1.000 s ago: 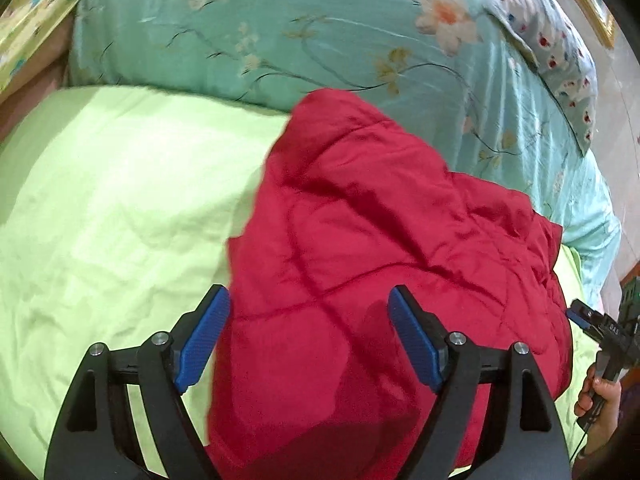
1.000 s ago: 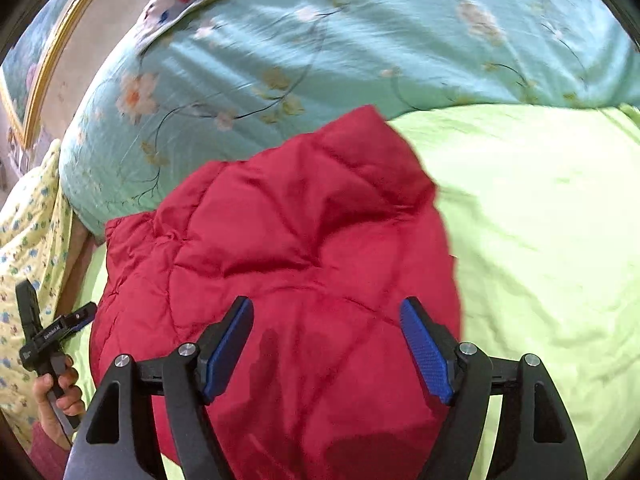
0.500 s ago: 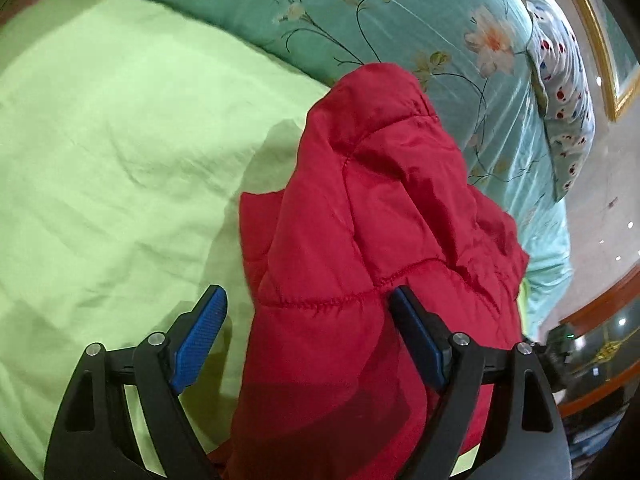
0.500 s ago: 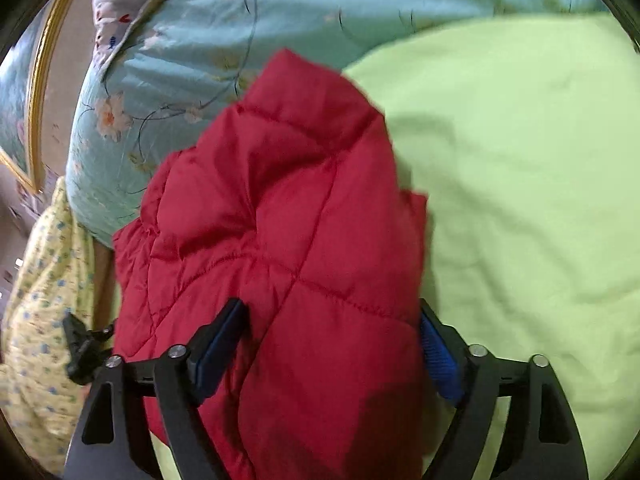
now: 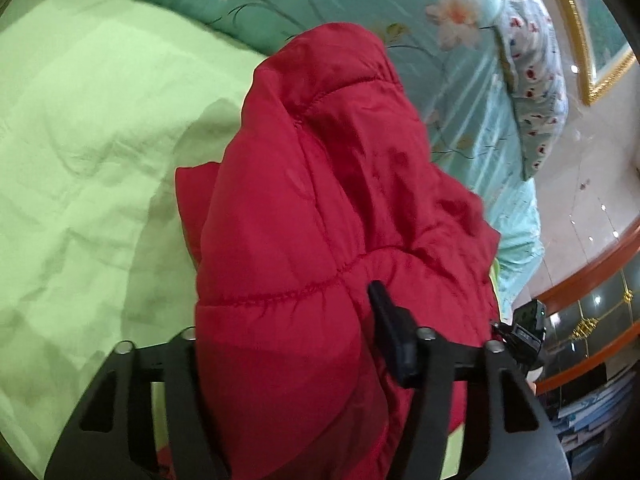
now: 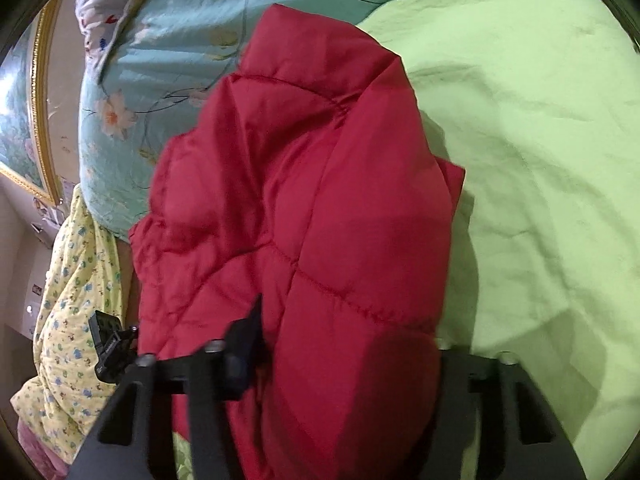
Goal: Fold large clothes
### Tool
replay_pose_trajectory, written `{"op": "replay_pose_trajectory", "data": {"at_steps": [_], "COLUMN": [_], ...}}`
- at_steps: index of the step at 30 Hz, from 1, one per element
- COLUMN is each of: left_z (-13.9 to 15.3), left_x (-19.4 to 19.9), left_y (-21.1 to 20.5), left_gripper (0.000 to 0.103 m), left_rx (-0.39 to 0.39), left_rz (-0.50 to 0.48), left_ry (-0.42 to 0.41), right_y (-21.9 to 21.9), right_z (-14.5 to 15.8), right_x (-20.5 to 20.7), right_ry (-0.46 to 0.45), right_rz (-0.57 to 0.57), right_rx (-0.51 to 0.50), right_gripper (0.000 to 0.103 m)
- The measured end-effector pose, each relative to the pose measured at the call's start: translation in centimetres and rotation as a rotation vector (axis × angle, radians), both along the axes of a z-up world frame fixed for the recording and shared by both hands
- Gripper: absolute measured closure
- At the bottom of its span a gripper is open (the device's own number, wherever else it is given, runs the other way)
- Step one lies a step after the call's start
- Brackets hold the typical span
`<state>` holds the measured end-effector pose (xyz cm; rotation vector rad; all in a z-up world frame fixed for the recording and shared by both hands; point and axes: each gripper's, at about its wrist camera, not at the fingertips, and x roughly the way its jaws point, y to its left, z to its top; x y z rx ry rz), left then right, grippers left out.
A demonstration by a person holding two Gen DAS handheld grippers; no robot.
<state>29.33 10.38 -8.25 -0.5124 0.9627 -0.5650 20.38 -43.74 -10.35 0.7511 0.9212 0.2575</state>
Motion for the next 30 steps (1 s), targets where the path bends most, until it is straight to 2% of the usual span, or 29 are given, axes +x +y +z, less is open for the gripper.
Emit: {"op": "replay_pose_trajectory", "data": {"at_steps": [4,9,13,17,22,25,30], "left_z": [1.9,3.6,4.3,3.9,2.7,1.6,0.4], "left_x": [-1.9,-5.8,-9.8,-13.4,-16.2,-16.4,-15.7], "left_y": [0.5,1.6,3.2,4.7,5.7,5.9,5.2], "left_gripper": [0.058,0.06,0.061,0.061,0.061,0.06,0.058], "left_rx": [-0.01,-0.018,-0.035,-0.053,-0.051,-0.03,0.055], "left_rz": [-0.015,-0.031,-0.037,-0.03,-0.035,-0.015,0.024], "left_ry": [-0.033,-0.064,-0.077,-0.062,-0.054,-0.035,-0.045], "right_y": [0.6,2.2,3.3,4.1,4.4,4.3,4.7], "right_z": [1.9,4.1,4.5,3.9,3.2,2.7,2.2], "right_x": [-1.5,-4.9,-8.3,-11.5,-13.1,-13.3,-12.5], "right_ry": [-0.02,-0.05,-0.056,-0.046,-0.038,-0.032,-0.026], "right_rz": [0.012,0.058,0.096,0.116,0.109,0.096,0.077], "right_rx": [0.009,0.017,0.019,0.041,0.035,0.002,-0.072], "right_gripper": [0.065,0.067,0.067,0.067,0.066,0.065,0.058]}}
